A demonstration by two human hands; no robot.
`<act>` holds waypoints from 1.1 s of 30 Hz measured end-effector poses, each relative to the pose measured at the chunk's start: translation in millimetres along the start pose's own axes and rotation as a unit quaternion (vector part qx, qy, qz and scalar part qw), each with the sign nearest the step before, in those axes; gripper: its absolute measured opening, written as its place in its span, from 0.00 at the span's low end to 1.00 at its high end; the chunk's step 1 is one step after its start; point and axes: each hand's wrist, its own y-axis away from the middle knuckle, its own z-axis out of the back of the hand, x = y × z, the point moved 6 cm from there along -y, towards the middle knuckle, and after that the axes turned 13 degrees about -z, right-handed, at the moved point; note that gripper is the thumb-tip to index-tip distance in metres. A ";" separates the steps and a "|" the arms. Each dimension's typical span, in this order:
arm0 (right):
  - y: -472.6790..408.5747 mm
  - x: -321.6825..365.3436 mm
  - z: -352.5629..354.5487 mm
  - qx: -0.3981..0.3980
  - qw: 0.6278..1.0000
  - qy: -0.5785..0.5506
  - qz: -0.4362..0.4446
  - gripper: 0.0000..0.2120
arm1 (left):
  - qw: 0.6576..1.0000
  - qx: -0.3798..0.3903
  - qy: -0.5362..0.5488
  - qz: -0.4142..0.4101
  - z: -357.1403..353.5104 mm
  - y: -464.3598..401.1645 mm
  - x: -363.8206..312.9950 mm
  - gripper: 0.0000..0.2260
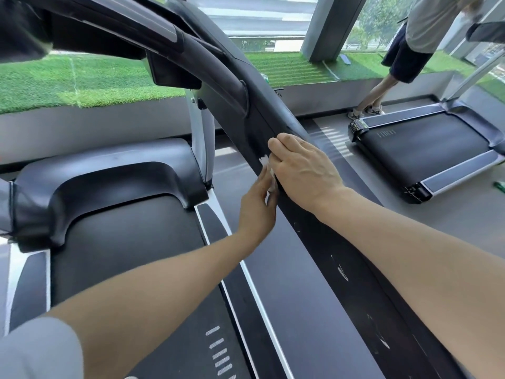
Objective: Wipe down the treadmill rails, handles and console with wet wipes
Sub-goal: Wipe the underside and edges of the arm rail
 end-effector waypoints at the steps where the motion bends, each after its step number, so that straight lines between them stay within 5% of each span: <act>1: 0.6 0.7 0.2 -0.006 1.000 0.004 0.001 0.19 | 1.000 -0.016 -0.009 0.011 6.1 -14.7 4.5 0.21; 6: -0.3 2.3 1.1 -0.016 0.999 0.027 0.006 0.20 | 0.993 -0.054 -0.095 0.055 41.4 -76.1 17.2 0.17; 12: 0.0 2.2 -6.4 0.020 0.999 0.048 0.015 0.19 | 0.999 -0.020 0.007 0.047 -2.5 2.4 4.7 0.18; 21: 2.1 4.0 -7.5 0.012 0.997 0.067 0.023 0.23 | 0.984 -0.070 -0.087 0.140 42.9 -82.2 32.4 0.12; 28: 0.6 3.2 -6.5 0.006 0.998 0.060 0.008 0.22 | 0.992 -0.026 -0.078 0.090 10.9 -24.0 16.2 0.12; 33: 1.7 4.0 -7.3 0.007 0.998 0.063 0.012 0.23 | 0.985 -0.041 -0.105 0.133 40.2 -78.6 31.5 0.14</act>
